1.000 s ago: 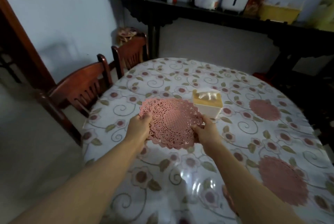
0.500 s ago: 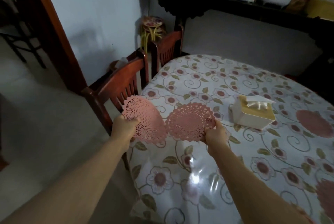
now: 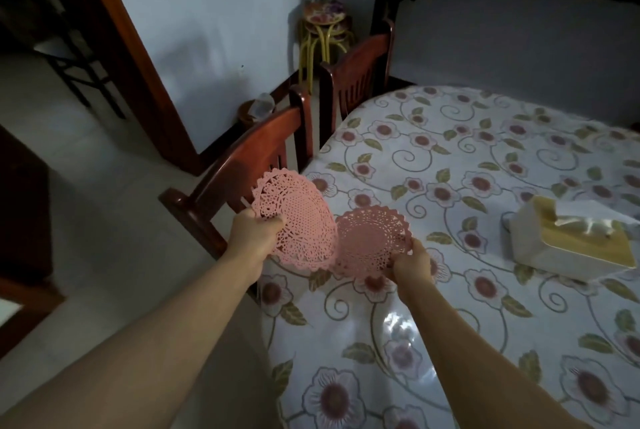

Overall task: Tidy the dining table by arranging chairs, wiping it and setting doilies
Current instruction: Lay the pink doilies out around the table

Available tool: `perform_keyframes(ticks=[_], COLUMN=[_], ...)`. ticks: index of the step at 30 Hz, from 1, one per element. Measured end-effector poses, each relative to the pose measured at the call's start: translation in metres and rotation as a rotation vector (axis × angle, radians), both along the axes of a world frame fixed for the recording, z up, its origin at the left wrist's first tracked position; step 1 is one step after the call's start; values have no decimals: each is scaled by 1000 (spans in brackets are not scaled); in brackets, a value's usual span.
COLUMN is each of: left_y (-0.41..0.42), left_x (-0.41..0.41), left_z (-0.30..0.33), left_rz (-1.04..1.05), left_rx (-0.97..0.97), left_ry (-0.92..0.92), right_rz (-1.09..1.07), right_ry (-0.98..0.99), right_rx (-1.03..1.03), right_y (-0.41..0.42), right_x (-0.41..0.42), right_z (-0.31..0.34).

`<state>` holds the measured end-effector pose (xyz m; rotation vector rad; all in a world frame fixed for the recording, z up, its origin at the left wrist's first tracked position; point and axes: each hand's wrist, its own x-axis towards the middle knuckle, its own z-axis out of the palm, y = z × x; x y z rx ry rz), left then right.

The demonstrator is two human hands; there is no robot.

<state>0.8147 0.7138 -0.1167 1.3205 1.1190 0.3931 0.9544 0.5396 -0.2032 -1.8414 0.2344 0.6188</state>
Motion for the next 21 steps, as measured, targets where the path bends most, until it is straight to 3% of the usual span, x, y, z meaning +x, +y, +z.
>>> perform_keyframes(ticks=[4, 9, 12, 16, 21], left_y=[19, 32, 43, 61, 73], left_x=[18, 39, 51, 64, 83], left_z=[-12, -18, -17, -8, -4], left_rz=[-57, -150, -235, -352, -452], left_rx=[-4, -51, -86, -100, -88], left_ry=[14, 3, -21, -27, -27], right_rz=[92, 144, 163, 35, -150], right_ry=[-7, 14, -86, -58, 250], right_rx=[-107, -390, -510, -190, 355], right_y=[12, 20, 28, 52, 69], right_x=[3, -9, -9, -7, -1], right_z=[-7, 9, 17, 40, 62])
